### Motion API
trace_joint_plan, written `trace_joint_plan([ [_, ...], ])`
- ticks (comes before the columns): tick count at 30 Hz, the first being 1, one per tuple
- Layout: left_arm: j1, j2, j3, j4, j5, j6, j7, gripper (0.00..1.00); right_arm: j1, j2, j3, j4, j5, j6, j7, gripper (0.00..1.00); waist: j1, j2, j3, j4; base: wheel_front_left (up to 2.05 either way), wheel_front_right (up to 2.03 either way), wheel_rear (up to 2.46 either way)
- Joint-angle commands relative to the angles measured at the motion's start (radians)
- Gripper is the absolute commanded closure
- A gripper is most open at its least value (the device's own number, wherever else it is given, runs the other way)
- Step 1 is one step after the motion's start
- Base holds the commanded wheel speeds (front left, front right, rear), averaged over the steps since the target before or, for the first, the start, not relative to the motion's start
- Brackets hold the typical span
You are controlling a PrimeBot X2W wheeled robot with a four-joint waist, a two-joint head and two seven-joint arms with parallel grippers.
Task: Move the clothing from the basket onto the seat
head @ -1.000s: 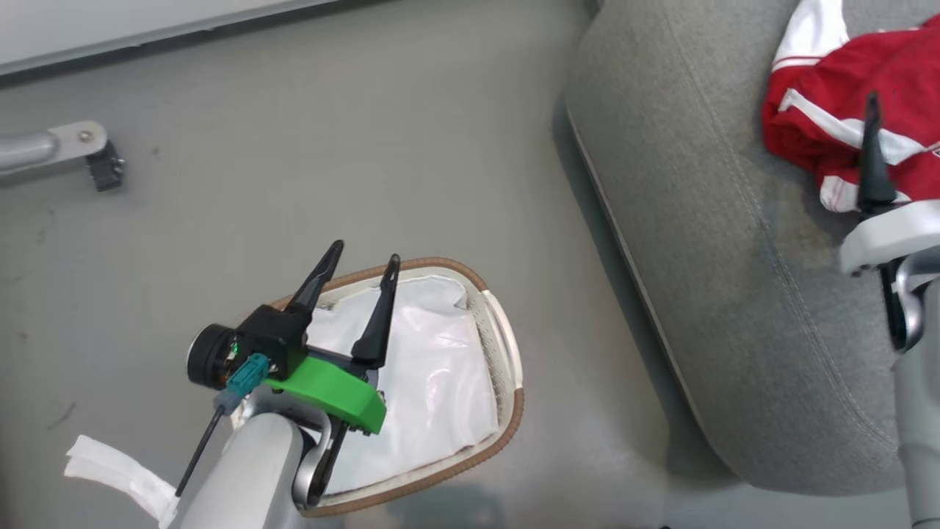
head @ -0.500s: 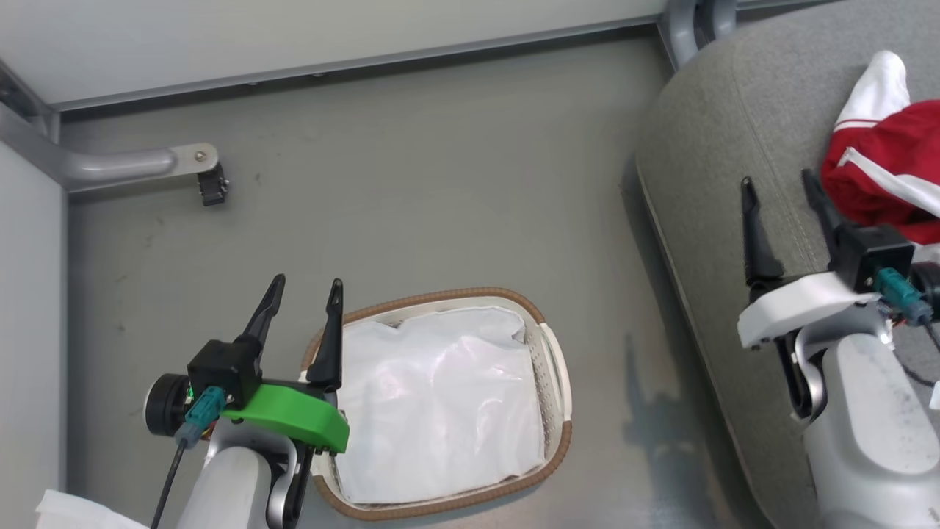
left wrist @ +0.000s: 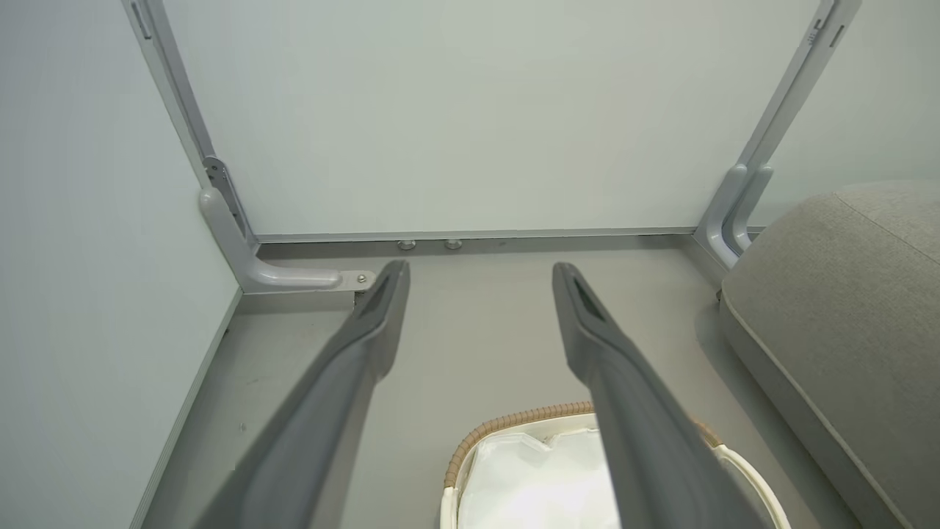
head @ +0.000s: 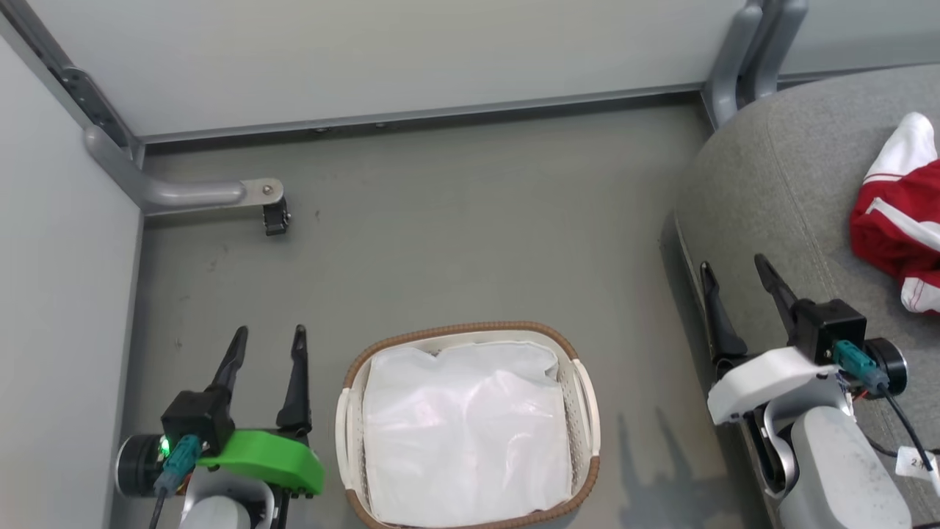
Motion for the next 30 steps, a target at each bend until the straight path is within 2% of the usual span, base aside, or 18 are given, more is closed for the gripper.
trace_joint_plan([
  [1, 0.024, 0.001, 0.007, -0.001, 0.005, 0.0, -0.001, 0.0, 0.029, -0.002, 0.005, -0.005, 0.013, -0.001, -0.002, 0.0, 0.0001, 0.0, -0.032, 0.019, 0.0, 0.0, 0.0],
  [14, 0.133, -0.002, 0.029, 0.004, -0.024, 0.0, -0.001, 0.0, 0.154, -0.002, 0.057, -0.014, 0.057, -0.001, -0.002, 0.0, 0.0001, 0.0, -0.122, 0.016, 0.0, 0.0, 0.0],
  [29, 0.181, -0.001, 0.034, 0.018, -0.091, 0.0, -0.001, 0.0, 0.243, -0.002, 0.052, -0.009, 0.074, -0.001, -0.002, 0.0, 0.0001, 0.0, -0.164, 0.035, 0.0, 0.0, 0.0],
  [30, 0.163, -0.003, 0.029, 0.022, -0.087, 0.0, 0.0, 1.0, 0.234, 0.002, 0.055, -0.007, 0.067, 0.0, 0.0, 1.0, 0.0001, 0.0, -0.163, 0.034, 0.0, 0.0, 0.0],
])
